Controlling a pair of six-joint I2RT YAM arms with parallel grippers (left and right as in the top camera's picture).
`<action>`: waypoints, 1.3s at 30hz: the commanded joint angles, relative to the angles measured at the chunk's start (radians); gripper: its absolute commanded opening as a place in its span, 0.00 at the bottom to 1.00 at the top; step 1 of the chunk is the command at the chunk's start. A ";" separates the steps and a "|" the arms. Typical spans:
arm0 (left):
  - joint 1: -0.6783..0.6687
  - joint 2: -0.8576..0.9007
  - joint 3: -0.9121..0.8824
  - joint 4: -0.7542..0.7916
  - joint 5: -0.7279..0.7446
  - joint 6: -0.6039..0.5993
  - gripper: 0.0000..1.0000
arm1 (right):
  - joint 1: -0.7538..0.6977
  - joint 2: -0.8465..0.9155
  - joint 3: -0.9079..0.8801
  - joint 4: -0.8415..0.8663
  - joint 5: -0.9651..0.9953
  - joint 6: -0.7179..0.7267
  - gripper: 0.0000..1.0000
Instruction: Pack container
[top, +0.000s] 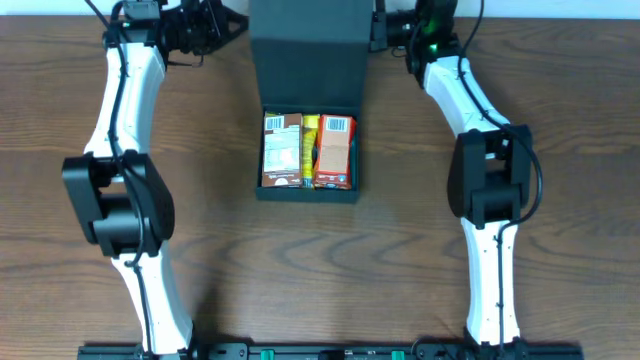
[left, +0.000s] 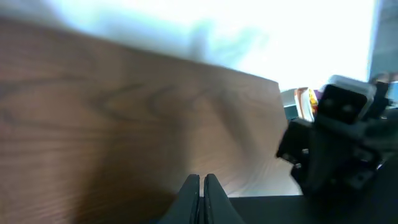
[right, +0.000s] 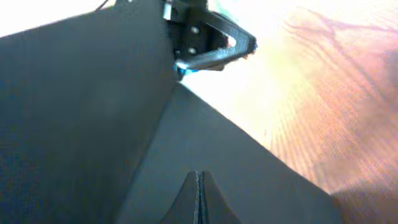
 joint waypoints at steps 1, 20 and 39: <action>0.003 -0.058 -0.001 0.000 -0.037 0.030 0.06 | 0.027 -0.032 0.004 0.072 -0.011 0.171 0.01; 0.011 -0.089 -0.001 -0.087 0.078 0.058 0.09 | -0.028 -0.033 0.004 0.819 -0.010 0.769 0.01; -0.056 -0.089 -0.001 -0.233 -0.341 0.040 0.06 | -0.102 -0.032 0.003 0.053 0.055 -0.043 0.02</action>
